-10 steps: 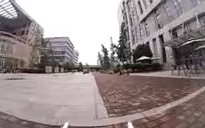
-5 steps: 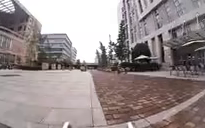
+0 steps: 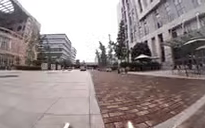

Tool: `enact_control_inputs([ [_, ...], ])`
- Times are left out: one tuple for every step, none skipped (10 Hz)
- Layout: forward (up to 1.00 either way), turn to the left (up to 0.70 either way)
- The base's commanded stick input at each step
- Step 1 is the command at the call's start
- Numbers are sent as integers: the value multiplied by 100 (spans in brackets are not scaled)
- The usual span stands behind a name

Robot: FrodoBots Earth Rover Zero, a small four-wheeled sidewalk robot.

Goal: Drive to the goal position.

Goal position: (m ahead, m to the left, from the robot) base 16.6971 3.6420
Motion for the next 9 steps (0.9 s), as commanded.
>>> enact_control_inputs([
  [45,0],
  [45,0],
  [45,0],
  [45,0],
  [45,0],
  [45,0],
  [45,0],
  [45,0],
  [45,0],
])
